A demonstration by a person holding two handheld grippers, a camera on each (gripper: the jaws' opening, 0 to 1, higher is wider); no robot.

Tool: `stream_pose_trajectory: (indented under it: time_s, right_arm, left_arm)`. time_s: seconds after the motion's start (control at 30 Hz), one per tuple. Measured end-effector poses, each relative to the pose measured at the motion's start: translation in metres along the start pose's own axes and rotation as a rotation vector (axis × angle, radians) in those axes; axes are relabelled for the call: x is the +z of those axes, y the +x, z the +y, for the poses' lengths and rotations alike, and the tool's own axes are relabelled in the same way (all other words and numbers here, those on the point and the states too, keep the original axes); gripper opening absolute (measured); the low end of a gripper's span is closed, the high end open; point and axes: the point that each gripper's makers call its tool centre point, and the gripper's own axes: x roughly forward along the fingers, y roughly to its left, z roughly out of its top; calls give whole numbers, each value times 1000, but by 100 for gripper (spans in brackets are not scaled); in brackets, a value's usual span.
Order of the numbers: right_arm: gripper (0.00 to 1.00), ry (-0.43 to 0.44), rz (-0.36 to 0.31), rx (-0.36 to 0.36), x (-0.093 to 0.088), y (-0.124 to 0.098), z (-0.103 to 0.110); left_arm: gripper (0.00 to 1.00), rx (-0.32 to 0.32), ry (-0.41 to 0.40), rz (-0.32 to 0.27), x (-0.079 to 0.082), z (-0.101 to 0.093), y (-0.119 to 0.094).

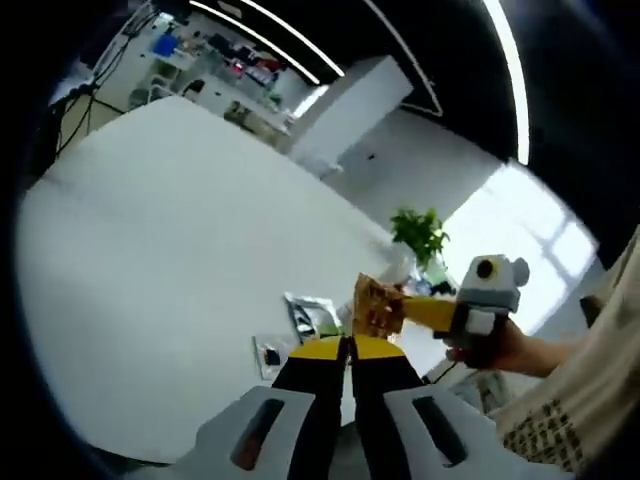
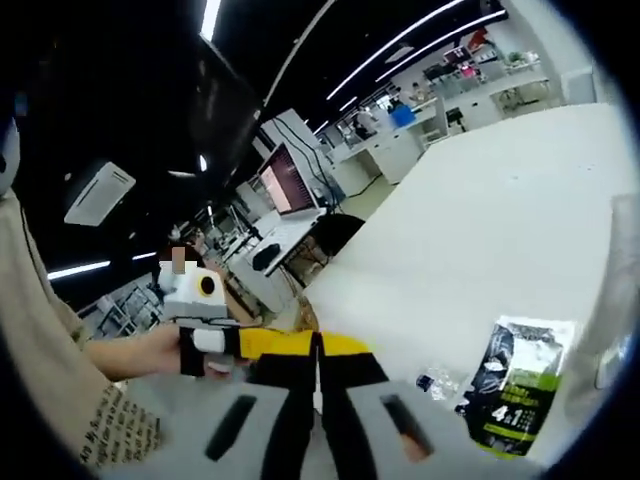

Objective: Arrange the skincare products in the storage area until every visible bottle or jar stands upright without overlapping.

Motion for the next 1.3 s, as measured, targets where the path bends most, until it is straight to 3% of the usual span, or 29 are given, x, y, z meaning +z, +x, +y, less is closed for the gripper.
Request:
stream_pose_trajectory:
  time_s: [0.07,0.13,0.2,0.27,0.33,0.43,0.63,0.97,1.3]
  right_arm:
    - [1,-70,31,-49,-2,5,-11]
    - [1,-150,65,-100,-5,9,-22]
    - [1,-391,136,-171,-9,16,-40]
    - [1,-501,179,-216,-15,26,-53]
    - [1,-493,179,-232,-18,35,-61]
    - [1,-519,184,-279,-19,43,-77]
    - [2,-566,211,-345,-29,57,-104]
    - [1,-531,252,-451,-30,66,-160]
    - [1,-530,311,-469,-44,72,-187]
  left_arm:
    - [0,7,-94,35,-4,5,5]
    - [0,29,-123,42,-5,14,13]
    - [0,44,-200,59,-9,19,22]
    - [0,74,-246,73,-12,27,31]
    - [0,123,-269,94,-14,38,37]
    - [0,130,-277,94,-14,45,46]
    - [0,202,-296,118,-18,68,64]
    - [0,218,-280,154,-10,91,108]
    - [0,248,-287,194,-19,116,128]
